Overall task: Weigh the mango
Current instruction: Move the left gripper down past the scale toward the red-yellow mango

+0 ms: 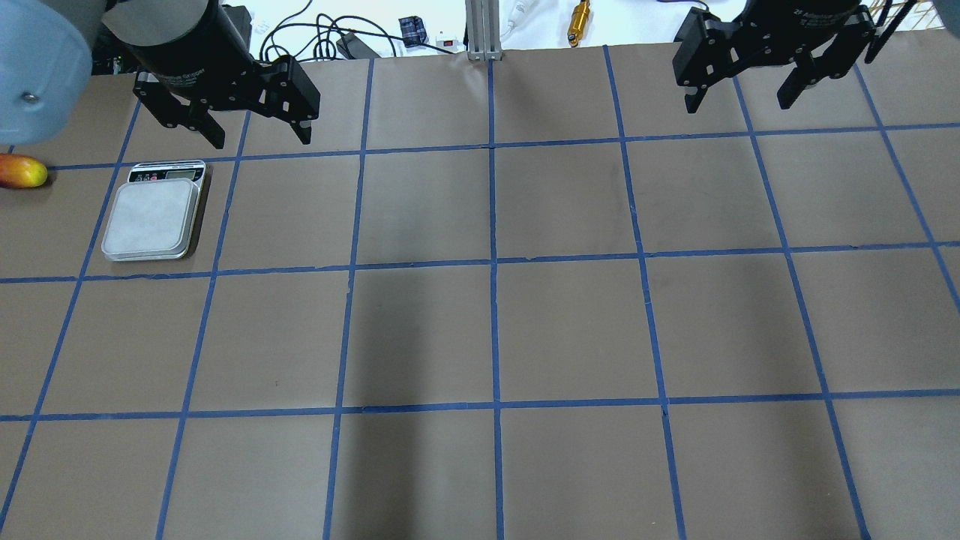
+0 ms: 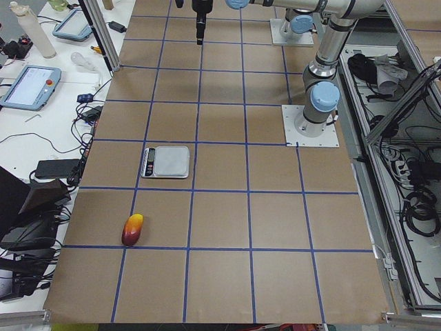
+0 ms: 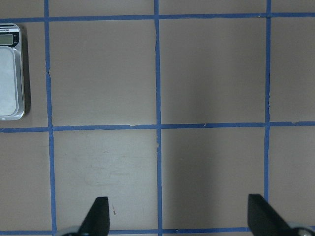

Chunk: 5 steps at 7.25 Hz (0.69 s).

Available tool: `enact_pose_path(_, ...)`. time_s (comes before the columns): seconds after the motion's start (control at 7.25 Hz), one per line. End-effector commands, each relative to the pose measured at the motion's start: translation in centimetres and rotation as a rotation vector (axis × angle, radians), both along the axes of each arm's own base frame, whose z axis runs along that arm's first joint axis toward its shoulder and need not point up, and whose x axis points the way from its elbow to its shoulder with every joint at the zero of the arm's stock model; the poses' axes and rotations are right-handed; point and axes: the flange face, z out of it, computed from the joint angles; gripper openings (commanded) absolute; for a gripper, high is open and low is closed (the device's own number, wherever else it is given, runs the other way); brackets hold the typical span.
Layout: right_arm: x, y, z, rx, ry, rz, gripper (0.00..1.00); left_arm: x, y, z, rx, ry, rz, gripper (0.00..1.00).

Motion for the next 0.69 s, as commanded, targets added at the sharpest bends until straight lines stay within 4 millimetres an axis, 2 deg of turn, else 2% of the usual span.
enact_pose_path(0.0,0.0,0.0,-0.1,0.001,0.0,0.001,1.0,0.1,0.0,0.0,0.001,0.001,0.0,1.0)
enact_pose_path(0.28,0.0,0.0,0.0,0.0,0.0,0.001,1.0,0.5,0.1,0.2,0.003,0.0,0.002,1.0)
enact_pose_path(0.55,0.1,0.0,-0.1,0.001,-0.001,0.001,1.0,3.6,0.2,-0.5,0.058,-0.012,-0.083,1.0)
